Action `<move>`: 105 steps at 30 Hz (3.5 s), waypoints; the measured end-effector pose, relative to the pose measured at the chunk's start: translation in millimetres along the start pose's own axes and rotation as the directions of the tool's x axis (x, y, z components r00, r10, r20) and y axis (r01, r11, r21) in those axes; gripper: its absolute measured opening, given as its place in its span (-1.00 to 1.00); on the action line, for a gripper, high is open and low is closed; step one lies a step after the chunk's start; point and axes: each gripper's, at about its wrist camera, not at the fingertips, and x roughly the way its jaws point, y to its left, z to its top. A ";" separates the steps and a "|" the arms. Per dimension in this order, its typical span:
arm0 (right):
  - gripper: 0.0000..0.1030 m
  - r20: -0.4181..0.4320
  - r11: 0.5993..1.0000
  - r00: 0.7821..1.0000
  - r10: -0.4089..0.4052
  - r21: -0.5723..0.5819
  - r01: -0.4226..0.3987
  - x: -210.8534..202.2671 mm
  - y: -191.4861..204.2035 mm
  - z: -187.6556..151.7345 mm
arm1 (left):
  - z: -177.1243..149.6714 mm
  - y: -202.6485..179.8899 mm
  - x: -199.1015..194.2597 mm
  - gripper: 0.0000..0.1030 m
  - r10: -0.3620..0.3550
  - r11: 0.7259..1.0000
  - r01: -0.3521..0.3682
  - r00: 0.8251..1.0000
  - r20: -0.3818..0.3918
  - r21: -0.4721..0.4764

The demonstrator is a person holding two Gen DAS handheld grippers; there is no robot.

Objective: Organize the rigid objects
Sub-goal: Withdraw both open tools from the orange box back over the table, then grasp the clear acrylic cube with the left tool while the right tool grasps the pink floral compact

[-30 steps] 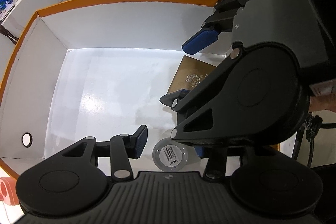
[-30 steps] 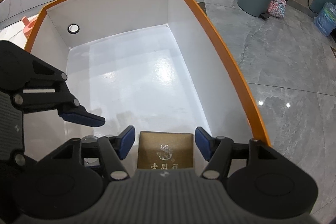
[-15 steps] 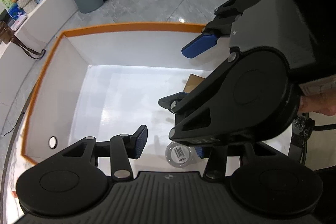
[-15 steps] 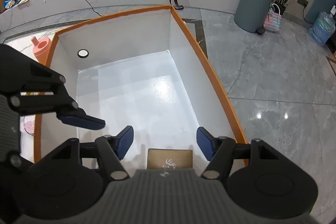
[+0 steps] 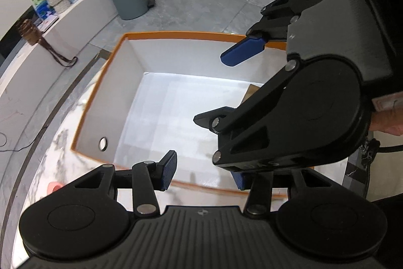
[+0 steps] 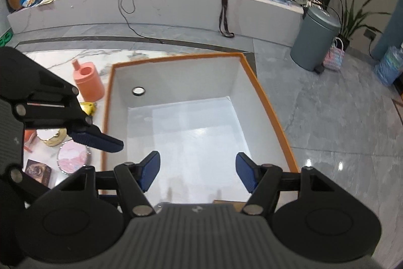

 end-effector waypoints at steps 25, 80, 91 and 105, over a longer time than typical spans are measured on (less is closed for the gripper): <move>0.29 0.020 0.978 0.999 0.031 -0.205 -0.026 -6.3 115.5 25.7 | -120.1 62.3 -57.3 0.11 0.080 0.959 -0.062 0.995 0.053 -0.278; 0.31 -0.107 0.964 0.993 0.040 -0.257 -0.066 84.8 197.4 -18.3 | -304.2 141.6 -60.9 0.43 0.135 0.850 -0.097 0.990 0.037 -0.518; 0.33 -0.129 0.964 0.988 0.087 -0.239 -0.116 97.1 199.0 -22.1 | -303.2 133.3 -42.5 0.45 0.146 0.829 -0.144 0.988 -0.040 -0.540; 0.49 -0.143 0.965 0.981 0.132 -0.209 -0.160 111.2 204.3 -23.7 | -303.8 130.7 -31.3 0.28 0.145 0.832 -0.153 0.988 -0.057 -0.533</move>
